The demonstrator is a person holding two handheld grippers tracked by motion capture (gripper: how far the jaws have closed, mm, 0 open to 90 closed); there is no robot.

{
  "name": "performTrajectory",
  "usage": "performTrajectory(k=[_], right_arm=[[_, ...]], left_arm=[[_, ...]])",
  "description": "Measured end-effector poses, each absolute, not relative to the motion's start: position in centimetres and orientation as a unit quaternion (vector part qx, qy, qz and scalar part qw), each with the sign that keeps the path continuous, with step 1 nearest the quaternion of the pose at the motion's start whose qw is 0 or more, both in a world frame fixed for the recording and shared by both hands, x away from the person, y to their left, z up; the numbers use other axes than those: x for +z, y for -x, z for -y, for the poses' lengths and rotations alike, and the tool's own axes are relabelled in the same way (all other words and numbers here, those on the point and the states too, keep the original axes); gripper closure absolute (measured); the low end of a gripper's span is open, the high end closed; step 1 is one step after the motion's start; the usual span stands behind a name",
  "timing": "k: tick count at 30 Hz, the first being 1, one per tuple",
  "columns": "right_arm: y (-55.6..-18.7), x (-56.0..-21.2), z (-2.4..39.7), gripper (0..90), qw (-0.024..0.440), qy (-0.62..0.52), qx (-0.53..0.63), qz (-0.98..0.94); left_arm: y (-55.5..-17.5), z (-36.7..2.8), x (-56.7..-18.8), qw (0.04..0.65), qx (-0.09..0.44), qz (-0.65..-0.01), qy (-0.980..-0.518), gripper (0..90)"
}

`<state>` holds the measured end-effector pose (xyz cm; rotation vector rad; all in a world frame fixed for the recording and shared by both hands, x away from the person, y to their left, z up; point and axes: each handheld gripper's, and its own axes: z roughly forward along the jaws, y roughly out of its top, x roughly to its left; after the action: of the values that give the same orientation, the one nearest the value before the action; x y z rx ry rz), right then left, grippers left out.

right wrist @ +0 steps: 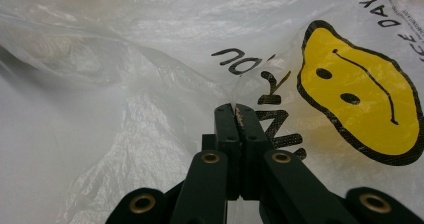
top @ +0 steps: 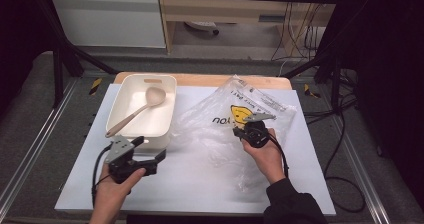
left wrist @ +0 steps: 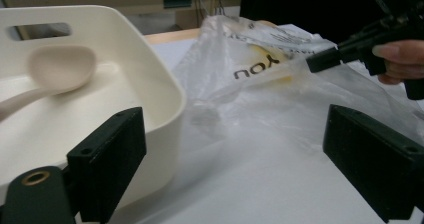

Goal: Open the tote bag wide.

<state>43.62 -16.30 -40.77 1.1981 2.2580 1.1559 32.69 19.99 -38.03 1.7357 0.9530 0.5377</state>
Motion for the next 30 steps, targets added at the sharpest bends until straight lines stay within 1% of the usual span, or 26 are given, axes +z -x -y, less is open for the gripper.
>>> performTrajectory(k=[4,6,9,14,16,18,22,25,28,30], right_arm=[[-43.5,-40.3,16.4,90.0,0.169,-0.419,0.413,-0.790],[-43.5,-40.2,16.4,90.0,0.170,-0.418,0.416,-0.790],[-43.5,-40.1,16.3,90.0,0.168,-0.415,0.416,-0.791],[-43.5,-40.1,16.2,90.0,0.162,-0.413,0.414,-0.795],[-43.4,-40.1,16.1,90.0,0.162,-0.413,0.413,-0.795],[-43.4,-40.0,15.9,90.0,0.165,-0.414,0.414,-0.794],[-43.3,-40.0,15.7,90.0,0.165,-0.410,0.415,-0.795],[-43.3,-39.9,15.6,90.0,0.166,-0.407,0.416,-0.796],[-43.3,-39.8,15.6,90.0,0.166,-0.406,0.417,-0.796],[-43.3,-39.7,15.7,90.0,0.166,-0.405,0.418,-0.796]], left_arm=[[-33.5,-17.3,-39.1,0.511,0.202,-0.387,-0.740,12.1],[-33.9,-16.1,-39.6,0.504,0.197,-0.379,-0.751,15.3],[-34.6,-14.2,-40.4,0.496,0.186,-0.369,-0.764,23.7],[-35.9,-11.3,-41.7,0.488,0.170,-0.346,-0.783,50.1],[-36.5,-10.1,-42.2,0.491,0.156,-0.337,-0.788,58.3],[-37.0,-8.8,-42.7,0.486,0.155,-0.324,-0.797,65.8],[-38.3,-6.2,-43.6,0.464,0.155,-0.301,-0.819,77.6],[-39.1,-4.9,-44.3,0.448,0.146,-0.296,-0.831,84.2],[-40.0,-4.3,-45.1,0.434,0.138,-0.310,-0.834,88.9],[-40.5,-4.1,-45.6,0.427,0.129,-0.321,-0.836,90.0]])
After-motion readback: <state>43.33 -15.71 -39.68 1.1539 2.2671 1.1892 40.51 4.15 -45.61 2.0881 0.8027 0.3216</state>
